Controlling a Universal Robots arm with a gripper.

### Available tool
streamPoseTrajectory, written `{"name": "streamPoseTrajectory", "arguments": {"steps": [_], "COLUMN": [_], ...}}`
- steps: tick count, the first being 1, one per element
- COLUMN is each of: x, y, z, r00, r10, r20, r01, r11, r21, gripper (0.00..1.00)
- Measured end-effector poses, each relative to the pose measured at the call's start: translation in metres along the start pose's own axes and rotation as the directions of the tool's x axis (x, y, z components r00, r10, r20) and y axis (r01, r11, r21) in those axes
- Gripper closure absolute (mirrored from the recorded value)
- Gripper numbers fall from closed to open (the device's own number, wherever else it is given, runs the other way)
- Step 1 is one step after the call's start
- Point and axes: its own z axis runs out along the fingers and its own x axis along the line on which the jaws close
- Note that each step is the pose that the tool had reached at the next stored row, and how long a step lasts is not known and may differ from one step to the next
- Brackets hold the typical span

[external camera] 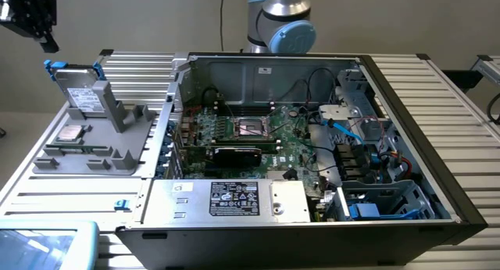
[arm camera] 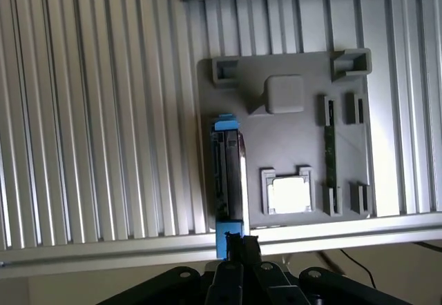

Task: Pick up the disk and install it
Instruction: 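Pick up the disk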

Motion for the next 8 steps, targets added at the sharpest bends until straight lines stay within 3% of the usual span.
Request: {"name": "streamPoseTrajectory", "arguments": {"steps": [6,7,8], "x": [0.0,0.0,0.0], "y": [0.0002,0.0002,0.0002], "z": [0.004,0.004,0.0041], "r00": [1.0,1.0,1.0], "r10": [0.0,0.0,0.0], "r20": [0.0002,0.0002,0.0002], "r01": [0.0,0.0,0.0], "r11": [1.0,1.0,1.0], "r21": [0.0003,0.0003,0.0003], "gripper": [0.88,0.81,0.81]}}
